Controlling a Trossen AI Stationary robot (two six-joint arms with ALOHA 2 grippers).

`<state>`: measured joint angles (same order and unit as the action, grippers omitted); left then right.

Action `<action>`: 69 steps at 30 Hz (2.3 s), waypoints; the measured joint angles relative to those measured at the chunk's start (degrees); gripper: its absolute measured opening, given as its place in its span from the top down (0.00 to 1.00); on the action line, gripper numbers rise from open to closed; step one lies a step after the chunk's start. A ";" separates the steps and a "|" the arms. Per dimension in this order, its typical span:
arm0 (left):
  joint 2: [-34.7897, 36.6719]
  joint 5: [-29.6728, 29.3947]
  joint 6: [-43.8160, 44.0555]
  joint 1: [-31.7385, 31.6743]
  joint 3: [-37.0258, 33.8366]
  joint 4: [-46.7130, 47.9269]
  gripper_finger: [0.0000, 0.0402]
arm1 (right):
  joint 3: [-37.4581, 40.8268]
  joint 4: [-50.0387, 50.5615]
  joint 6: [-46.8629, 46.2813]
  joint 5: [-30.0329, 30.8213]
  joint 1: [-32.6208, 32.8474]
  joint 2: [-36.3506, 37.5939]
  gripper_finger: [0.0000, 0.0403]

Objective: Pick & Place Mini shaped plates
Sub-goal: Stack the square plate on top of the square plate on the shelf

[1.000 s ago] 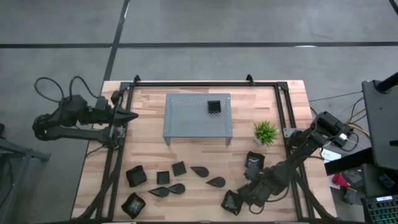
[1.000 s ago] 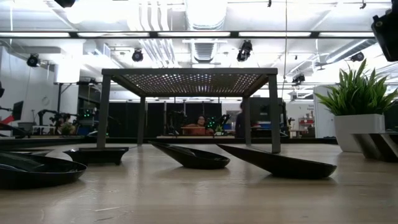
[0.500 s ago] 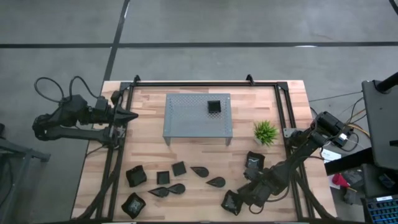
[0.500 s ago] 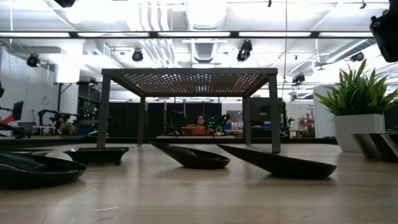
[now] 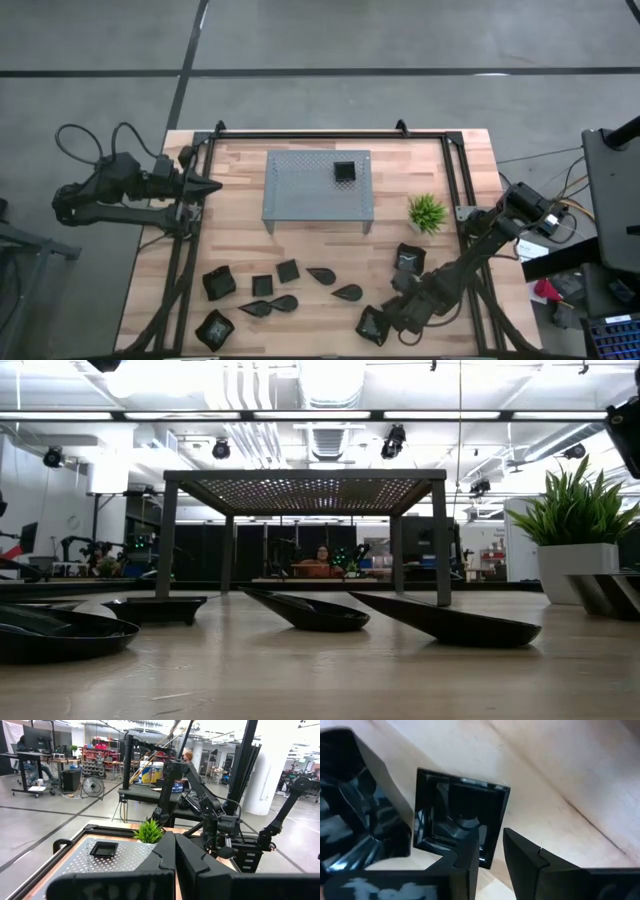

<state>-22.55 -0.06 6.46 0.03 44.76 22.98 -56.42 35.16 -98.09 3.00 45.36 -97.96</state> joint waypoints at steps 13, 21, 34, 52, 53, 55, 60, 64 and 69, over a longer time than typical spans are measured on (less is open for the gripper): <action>0.00 -0.02 0.00 0.00 0.00 0.00 1.00 | -0.04 -0.39 0.40 0.00 0.00 -0.41 0.83; 0.00 -0.01 0.00 0.00 0.02 0.00 1.00 | -0.04 -0.35 0.55 0.03 0.00 -0.41 0.86; -0.02 -0.02 0.00 0.00 0.00 0.00 1.00 | 0.55 -0.42 -0.51 0.18 0.00 -0.30 0.98; 0.01 0.01 0.00 0.00 0.00 0.00 1.00 | -0.46 2.64 -0.52 4.23 -0.92 4.41 0.98; -0.02 0.01 0.00 0.00 0.00 -0.01 1.00 | -0.46 2.76 -0.51 4.87 -0.92 4.94 0.98; -0.01 0.00 0.00 0.00 0.01 0.00 1.00 | -0.46 4.20 -0.86 5.83 -0.91 6.01 0.98; 0.00 0.00 0.00 0.00 0.01 0.00 1.00 | -0.46 6.08 -1.72 6.23 -0.92 7.64 0.98; -0.01 -0.01 0.00 0.00 0.00 0.00 1.00 | -0.46 6.12 -2.04 6.27 -0.94 8.04 0.98; 0.00 -0.02 0.00 0.00 0.00 0.00 1.00 | -0.46 6.32 -2.04 8.19 -1.01 9.46 0.98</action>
<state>-22.55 -0.08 6.46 0.03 44.75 22.98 -56.88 41.47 -100.14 11.20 44.36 -88.50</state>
